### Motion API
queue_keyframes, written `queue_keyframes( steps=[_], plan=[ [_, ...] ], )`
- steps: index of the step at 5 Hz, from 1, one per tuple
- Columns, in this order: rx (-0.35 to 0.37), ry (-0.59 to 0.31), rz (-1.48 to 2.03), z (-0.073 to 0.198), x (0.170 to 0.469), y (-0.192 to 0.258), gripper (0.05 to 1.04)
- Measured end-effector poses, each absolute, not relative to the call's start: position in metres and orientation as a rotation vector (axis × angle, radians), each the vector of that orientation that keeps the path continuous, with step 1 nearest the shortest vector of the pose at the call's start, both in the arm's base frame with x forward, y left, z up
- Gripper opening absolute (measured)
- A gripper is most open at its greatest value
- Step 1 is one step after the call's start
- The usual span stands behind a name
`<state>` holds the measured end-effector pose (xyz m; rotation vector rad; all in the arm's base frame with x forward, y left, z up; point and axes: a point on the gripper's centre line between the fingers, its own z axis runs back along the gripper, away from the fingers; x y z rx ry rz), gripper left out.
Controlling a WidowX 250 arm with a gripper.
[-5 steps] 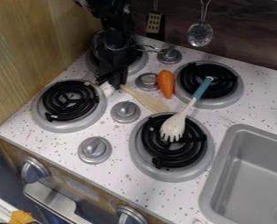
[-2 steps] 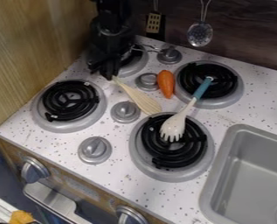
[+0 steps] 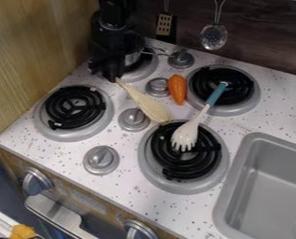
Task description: Moved the cooking stick onto the bottom right cooker
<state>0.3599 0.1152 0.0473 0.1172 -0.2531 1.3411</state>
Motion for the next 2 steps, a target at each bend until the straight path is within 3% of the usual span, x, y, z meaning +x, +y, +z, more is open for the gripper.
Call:
queue_keyframes(
  steps=[1,2],
  plan=[
    [0.122,-0.269,1.354,0.058,0.355,0.117,0.09],
    [0.128,-0.208,1.384,0.058,0.343,0.12,0.09]
  ],
)
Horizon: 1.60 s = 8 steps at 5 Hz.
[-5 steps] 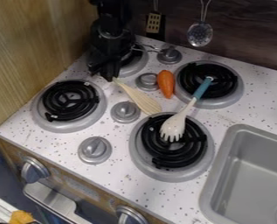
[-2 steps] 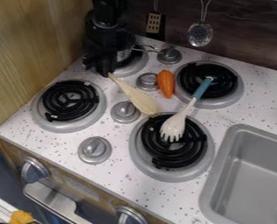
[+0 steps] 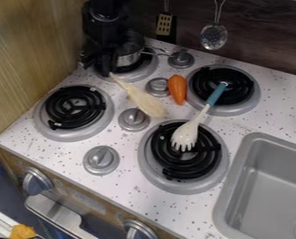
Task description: Moved the cooking stick onto the bottom right cooker
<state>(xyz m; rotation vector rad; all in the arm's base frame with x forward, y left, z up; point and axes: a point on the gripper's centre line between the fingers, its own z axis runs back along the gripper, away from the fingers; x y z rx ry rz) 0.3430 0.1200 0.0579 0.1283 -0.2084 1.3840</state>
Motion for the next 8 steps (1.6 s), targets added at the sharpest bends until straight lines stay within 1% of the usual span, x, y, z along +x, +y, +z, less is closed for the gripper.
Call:
queue_keyframes(
  steps=[1,2,3,4,5,7,8],
  plan=[
    [0.105,-0.176,1.393,0.067,0.331,0.119,0.09],
    [0.1,-0.103,1.391,0.059,0.319,0.11,0.09],
    [0.076,-0.04,1.385,0.048,0.307,0.1,0.09],
    [0.057,0.016,1.397,0.036,0.293,0.089,0.09],
    [0.037,0.053,1.398,0.026,0.283,0.081,0.09],
    [-0.001,0.019,1.374,0.021,0.291,0.074,0.09],
    [0.002,0.026,1.377,0.018,0.291,0.073,0.09]
  ],
)
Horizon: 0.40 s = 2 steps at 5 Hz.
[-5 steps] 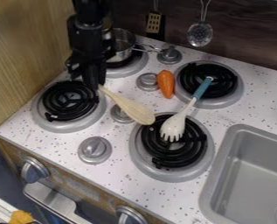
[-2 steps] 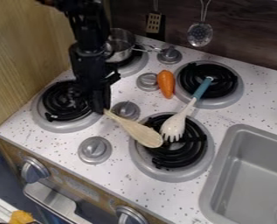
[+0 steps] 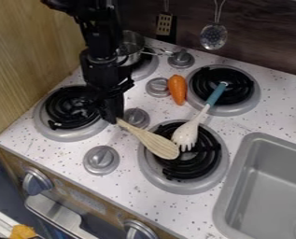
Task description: Moved the cooking stick onto the bottom right cooker
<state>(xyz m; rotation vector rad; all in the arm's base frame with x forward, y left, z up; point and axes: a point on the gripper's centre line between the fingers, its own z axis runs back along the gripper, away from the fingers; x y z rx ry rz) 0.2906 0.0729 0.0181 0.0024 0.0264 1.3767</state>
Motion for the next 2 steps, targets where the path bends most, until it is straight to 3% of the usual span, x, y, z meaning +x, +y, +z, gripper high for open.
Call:
queue_keyframes(
  steps=[2],
  plan=[
    [-0.002,-0.001,1.363,0.0145,0.2946,0.075,0.139]
  ],
)
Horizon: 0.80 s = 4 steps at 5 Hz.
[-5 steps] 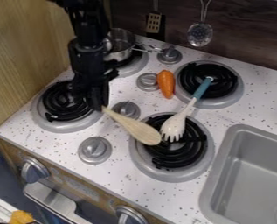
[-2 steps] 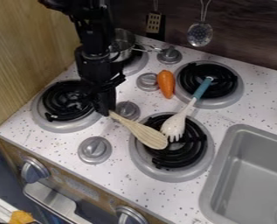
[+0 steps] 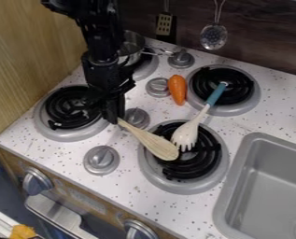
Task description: Moved the cooking stick onto the bottom right cooker
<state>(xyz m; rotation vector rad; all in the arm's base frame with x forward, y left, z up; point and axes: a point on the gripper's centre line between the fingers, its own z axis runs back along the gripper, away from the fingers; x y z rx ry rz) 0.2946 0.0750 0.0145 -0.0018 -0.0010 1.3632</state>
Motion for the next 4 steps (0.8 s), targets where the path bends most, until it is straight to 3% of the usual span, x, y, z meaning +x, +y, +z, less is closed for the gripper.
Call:
queue_keyframes(
  steps=[1,3,4],
  plan=[
    [0.008,-0.007,1.368,0.014,0.294,0.077,0.337],
    [0.048,-0.001,1.373,0.016,0.293,0.079,0.925],
    [0.07,-0.036,1.354,0.025,0.297,0.075,1.001]
  ],
)
